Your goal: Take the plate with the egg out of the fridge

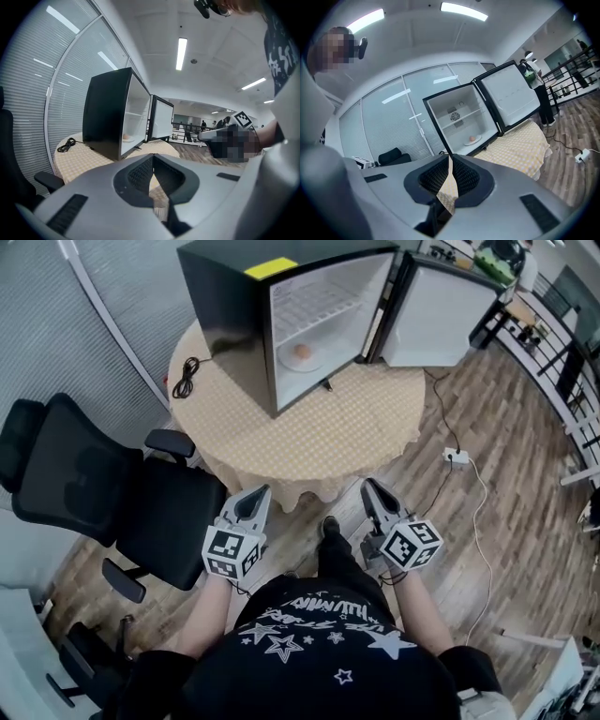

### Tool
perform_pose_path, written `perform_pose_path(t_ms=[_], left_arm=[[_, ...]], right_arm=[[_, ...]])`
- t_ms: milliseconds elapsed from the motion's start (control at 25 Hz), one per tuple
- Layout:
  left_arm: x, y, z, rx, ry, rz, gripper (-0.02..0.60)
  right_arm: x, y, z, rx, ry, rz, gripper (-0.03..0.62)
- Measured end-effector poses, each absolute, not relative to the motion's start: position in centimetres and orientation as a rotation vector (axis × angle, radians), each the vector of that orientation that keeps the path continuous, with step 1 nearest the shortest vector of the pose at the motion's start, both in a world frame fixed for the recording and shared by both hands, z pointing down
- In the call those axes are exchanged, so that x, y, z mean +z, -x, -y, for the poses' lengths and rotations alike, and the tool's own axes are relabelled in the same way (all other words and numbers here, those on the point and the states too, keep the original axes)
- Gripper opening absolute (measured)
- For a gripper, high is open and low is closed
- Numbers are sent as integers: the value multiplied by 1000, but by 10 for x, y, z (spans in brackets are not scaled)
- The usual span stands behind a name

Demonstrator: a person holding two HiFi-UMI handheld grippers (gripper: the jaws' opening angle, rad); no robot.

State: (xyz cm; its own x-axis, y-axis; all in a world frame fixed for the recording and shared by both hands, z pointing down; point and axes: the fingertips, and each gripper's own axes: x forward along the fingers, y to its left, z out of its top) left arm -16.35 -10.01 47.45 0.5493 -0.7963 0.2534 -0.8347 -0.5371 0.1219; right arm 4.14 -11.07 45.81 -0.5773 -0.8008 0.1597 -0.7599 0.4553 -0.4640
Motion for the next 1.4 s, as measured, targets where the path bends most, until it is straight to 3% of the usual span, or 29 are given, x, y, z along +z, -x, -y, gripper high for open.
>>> perform_pose_path(t_ms=[800, 1400], left_arm=[[464, 90, 232, 301, -2427, 1579, 6], [476, 89, 270, 268, -2196, 1763, 6]], right_arm=[[482, -120, 285, -1113, 1182, -2520, 41], [504, -101, 372, -1404, 916, -2457, 41]])
